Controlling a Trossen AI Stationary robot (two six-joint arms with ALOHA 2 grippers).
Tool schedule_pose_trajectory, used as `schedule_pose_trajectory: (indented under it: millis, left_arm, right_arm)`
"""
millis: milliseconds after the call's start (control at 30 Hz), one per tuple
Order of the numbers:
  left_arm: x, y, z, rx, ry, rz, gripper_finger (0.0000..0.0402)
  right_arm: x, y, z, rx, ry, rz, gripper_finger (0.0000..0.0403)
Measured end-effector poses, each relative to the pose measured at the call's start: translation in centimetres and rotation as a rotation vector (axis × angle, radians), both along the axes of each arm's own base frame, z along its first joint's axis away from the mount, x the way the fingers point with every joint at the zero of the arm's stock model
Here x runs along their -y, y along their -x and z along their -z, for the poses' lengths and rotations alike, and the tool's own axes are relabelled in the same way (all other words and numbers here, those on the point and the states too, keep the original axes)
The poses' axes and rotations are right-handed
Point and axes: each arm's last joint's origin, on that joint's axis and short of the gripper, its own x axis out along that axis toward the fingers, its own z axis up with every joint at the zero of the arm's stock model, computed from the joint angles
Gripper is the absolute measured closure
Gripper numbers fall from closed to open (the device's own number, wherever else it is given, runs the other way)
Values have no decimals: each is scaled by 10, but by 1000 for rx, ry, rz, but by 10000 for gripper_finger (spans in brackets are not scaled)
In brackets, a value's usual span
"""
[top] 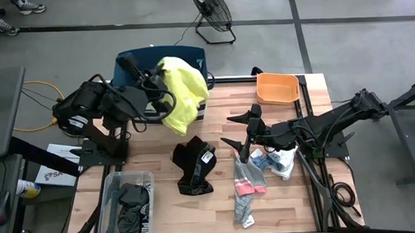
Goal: Pick & Place Cloths
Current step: Put the yellow shirt into the laundry bin
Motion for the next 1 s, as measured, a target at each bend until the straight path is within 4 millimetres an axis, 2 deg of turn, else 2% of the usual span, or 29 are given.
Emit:
schedule_pose_trajectory:
  millis: [467,700,1000]
  left_arm:
    - [-8,24,-11,119,-69,-212,401]
    - [-30,36,-11,235,-38,-336,401]
    - [-62,47,-2,338,27,-477,401]
  right_arm:
    - [0,0,0,1,-2,3,71]
    - [0,0,0,2,-4,3,71]
    - [0,0,0,7,-18,6,71]
